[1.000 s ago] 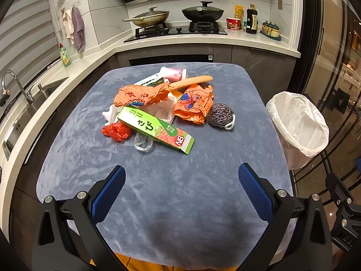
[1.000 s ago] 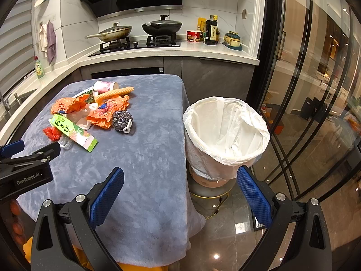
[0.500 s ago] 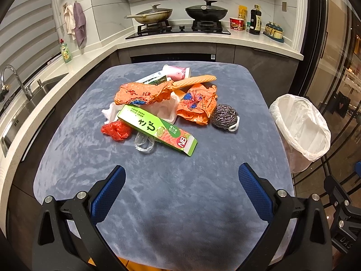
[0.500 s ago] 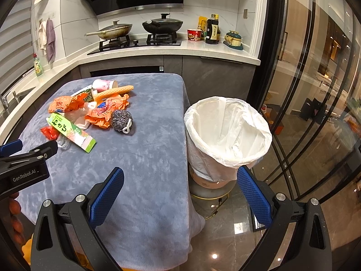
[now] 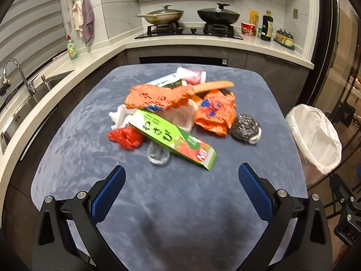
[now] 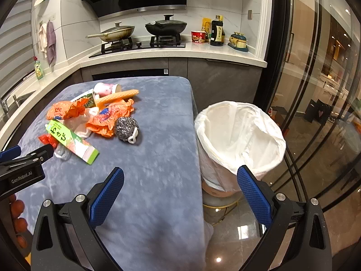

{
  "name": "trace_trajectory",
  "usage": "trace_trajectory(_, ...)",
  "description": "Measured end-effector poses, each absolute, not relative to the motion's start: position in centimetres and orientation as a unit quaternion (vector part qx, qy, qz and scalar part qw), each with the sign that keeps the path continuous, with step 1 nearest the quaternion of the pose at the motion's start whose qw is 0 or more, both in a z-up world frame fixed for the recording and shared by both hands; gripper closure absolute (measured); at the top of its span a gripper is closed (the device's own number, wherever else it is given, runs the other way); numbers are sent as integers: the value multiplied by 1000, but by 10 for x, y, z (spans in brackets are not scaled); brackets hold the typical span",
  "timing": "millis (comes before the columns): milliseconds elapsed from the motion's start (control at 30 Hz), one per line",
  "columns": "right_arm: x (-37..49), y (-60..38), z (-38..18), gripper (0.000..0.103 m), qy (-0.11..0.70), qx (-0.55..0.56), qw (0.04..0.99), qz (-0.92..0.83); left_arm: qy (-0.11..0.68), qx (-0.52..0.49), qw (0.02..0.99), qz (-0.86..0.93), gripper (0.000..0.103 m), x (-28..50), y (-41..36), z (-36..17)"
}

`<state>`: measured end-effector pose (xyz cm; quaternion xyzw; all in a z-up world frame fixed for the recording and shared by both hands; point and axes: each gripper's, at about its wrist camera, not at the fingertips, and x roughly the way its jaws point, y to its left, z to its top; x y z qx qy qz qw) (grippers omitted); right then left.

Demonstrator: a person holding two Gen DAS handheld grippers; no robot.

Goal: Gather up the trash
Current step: 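Grasp the green wasabi box with the left tool while the right tool grasps the steel wool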

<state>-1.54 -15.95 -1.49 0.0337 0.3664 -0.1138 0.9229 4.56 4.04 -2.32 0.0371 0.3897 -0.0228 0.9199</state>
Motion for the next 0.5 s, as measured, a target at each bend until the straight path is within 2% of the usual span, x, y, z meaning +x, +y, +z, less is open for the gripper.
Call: trace_trajectory(500,56,-126,-40,7,372,24,922,-102,448,-26,894,-5,7,113,83,-67)
